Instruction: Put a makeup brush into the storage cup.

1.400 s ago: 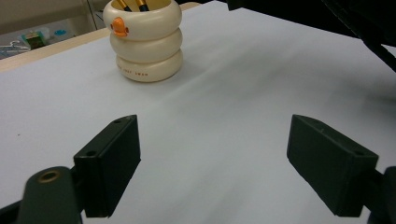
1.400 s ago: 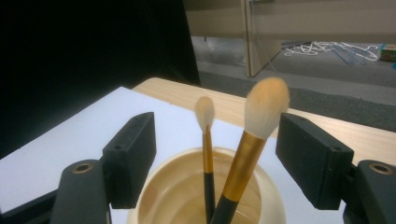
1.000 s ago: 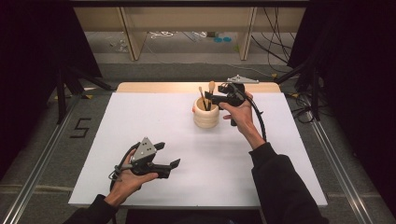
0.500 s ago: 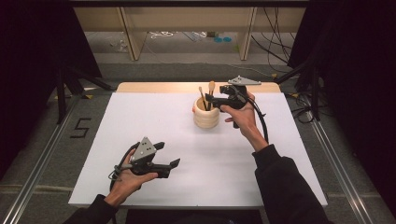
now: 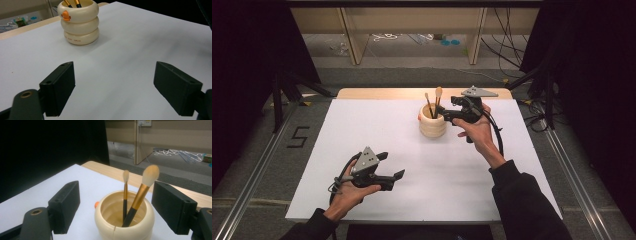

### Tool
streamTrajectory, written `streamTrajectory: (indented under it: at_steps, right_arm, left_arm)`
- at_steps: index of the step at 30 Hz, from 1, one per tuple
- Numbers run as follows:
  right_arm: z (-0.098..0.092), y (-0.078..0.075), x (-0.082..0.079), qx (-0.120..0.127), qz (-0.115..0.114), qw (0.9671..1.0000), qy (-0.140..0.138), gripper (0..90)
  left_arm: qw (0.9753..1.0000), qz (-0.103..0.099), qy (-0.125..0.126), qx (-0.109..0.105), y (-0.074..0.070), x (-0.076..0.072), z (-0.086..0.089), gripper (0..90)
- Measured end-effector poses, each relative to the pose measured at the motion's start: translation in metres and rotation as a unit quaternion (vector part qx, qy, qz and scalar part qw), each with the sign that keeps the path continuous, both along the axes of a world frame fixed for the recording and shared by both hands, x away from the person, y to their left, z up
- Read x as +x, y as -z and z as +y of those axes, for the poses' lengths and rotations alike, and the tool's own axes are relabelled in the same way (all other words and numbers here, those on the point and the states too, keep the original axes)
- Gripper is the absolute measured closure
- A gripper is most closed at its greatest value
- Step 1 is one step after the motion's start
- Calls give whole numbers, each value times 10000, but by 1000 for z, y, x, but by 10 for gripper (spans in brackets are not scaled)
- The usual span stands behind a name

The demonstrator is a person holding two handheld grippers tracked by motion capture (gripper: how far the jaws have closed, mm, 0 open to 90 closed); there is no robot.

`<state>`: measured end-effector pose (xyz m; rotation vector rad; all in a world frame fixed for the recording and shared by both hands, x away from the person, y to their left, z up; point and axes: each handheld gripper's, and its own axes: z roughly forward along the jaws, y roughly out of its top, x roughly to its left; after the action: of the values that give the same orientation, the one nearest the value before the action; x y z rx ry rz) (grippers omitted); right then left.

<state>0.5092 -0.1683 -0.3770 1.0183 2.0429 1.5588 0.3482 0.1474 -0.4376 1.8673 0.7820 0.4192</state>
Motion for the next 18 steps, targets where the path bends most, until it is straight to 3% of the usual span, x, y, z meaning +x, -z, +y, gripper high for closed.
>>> streamTrajectory:
  at_steps: [10, 12, 15, 17, 18]
  right_arm:
    - [1, 1, -14, -3, 38, 9999, -131, 230]
    - [0, 2, -15, -18, -71, 9999, -131, 229]
    - [-1, 2, -21, 5, 35, 9999, -146, 227]
    - [-1, 3, -22, 6, -55, 9999, -163, 224]
    - [-1, 3, -24, 4, 41, 9998, -188, 224]
  left_arm:
    - [10000, -22, -35, -18, 0, 1, 1, 173]
    - [10000, -70, -27, 19, -1, 1, 2, 174]
    - [10000, -69, -35, 21, -1, 1, 2, 174]
    - [10000, -63, -36, 20, -1, 1, 2, 174]
    - [9999, -80, -65, 37, -1, 1, 2, 174]
